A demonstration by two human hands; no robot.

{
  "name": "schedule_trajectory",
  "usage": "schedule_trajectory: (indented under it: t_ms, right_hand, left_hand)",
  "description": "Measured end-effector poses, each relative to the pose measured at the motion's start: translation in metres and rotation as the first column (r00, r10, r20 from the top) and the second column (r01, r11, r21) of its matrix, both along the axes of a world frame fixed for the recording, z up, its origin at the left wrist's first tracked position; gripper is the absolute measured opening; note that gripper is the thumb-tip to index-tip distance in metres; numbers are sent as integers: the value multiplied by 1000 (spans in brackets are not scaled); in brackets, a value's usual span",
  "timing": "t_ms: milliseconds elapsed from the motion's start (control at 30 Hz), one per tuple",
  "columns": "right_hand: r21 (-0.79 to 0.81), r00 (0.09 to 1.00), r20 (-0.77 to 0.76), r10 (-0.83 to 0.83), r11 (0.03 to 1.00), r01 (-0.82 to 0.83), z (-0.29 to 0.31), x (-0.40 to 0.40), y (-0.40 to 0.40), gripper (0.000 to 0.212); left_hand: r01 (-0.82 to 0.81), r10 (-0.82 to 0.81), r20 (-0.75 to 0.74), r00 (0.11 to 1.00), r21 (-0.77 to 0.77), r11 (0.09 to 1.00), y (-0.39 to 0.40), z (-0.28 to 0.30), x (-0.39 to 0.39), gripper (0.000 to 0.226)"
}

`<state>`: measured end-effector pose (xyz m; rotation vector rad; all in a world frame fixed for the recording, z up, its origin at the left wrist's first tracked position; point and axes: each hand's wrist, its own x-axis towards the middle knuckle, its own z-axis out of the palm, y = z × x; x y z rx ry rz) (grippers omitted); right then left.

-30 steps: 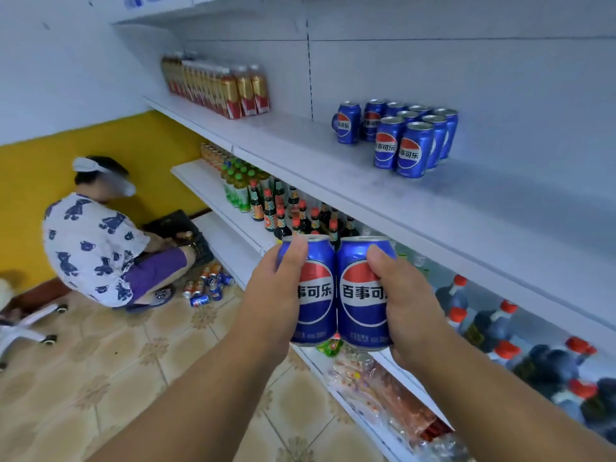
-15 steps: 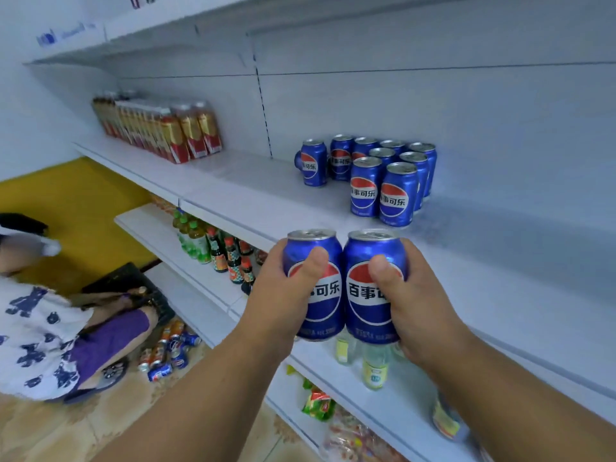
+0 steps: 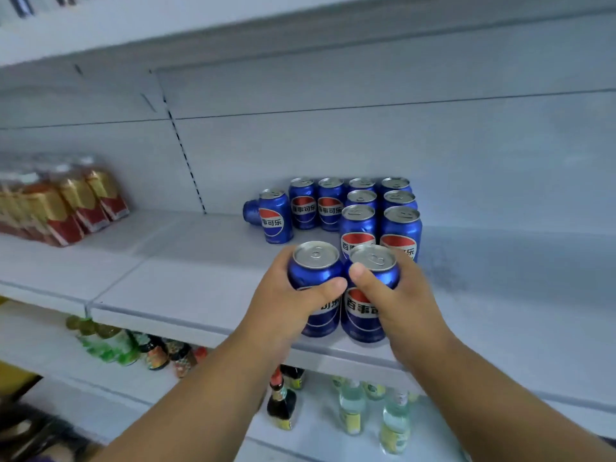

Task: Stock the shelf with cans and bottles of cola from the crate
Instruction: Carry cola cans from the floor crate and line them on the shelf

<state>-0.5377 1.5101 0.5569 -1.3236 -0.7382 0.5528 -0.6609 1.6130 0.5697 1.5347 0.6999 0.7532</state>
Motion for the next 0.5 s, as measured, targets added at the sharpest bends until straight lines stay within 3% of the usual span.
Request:
schedule_trajectory:
  t_ms: [67, 167, 300, 500]
  right_hand:
    - [-4, 998, 21, -60, 998, 61, -5, -3, 10, 62]
    - [1, 990, 45, -133, 991, 133, -10, -7, 23, 43]
    - [-20, 972, 89, -216, 976, 219, -12, -10, 36, 35]
    - [-24, 940, 107, -325, 944, 330, -15, -5, 46, 34]
  left_hand:
    - [3, -3, -13, 1000, -6, 1000, 12, -6, 3, 42]
    - [-73, 74, 34, 997, -30, 997, 21, -9, 10, 11]
    - [-118, 140, 118, 983, -174, 978, 31, -8, 24, 43]
    - [-198, 218, 112, 969, -165, 966, 38, -17, 46, 44]
